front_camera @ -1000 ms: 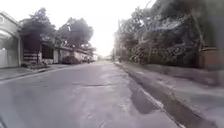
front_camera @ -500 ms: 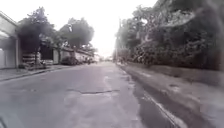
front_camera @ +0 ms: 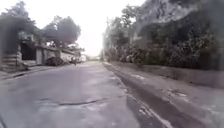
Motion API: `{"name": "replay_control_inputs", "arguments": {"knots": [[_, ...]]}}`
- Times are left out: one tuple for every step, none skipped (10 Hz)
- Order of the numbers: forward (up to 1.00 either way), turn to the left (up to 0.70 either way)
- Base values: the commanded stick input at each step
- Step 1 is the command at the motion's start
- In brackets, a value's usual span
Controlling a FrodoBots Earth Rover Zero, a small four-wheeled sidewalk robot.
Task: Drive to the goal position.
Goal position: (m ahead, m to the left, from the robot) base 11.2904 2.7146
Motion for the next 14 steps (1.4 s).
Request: {"name": "replay_control_inputs", "arguments": {"knots": [[1.0, 0.0], [1.0, 0.0], [1.0, 0.0], [1.0, 0.0], [1.0, 0.0], [1.0, 0.0], [1.0, 0.0], [1.0, 0.0], [1.0, 0.0], [1.0, 0.0], [1.0, 0.0], [1.0, 0.0], [1.0, 0.0], [1.0, 0.0]]}}
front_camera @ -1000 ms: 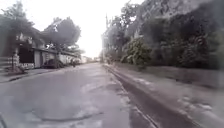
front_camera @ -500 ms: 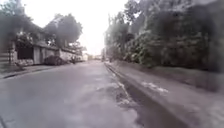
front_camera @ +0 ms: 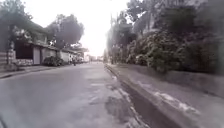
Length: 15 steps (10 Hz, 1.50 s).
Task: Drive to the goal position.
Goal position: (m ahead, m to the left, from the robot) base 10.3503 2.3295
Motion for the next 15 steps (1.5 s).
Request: {"name": "replay_control_inputs", "arguments": {"knots": [[1.0, 0.0], [1.0, 0.0], [1.0, 0.0], [1.0, 0.0], [1.0, 0.0], [1.0, 0.0], [1.0, 0.0], [1.0, 0.0], [1.0, 0.0], [1.0, 0.0], [1.0, 0.0], [1.0, 0.0], [1.0, 0.0], [1.0, 0.0], [1.0, 0.0]]}}
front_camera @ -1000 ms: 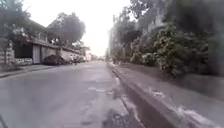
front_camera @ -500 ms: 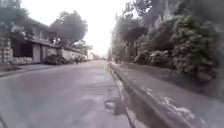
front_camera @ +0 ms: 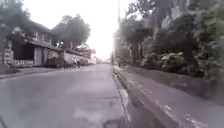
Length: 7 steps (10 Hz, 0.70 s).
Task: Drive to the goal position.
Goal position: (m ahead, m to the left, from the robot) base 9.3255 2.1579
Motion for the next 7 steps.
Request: {"name": "replay_control_inputs", "arguments": {"knots": [[1.0, 0.0], [1.0, 0.0], [1.0, 0.0], [1.0, 0.0], [1.0, 0.0], [1.0, 0.0], [1.0, 0.0]]}}
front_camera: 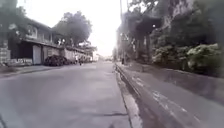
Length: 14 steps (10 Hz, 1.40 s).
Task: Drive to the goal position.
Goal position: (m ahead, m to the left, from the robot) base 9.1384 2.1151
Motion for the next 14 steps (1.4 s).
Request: {"name": "replay_control_inputs", "arguments": {"knots": [[1.0, 0.0], [1.0, 0.0], [1.0, 0.0], [1.0, 0.0], [1.0, 0.0], [1.0, 0.0], [1.0, 0.0], [1.0, 0.0], [1.0, 0.0], [1.0, 0.0], [1.0, 0.0], [1.0, 0.0], [1.0, 0.0], [1.0, 0.0]]}}
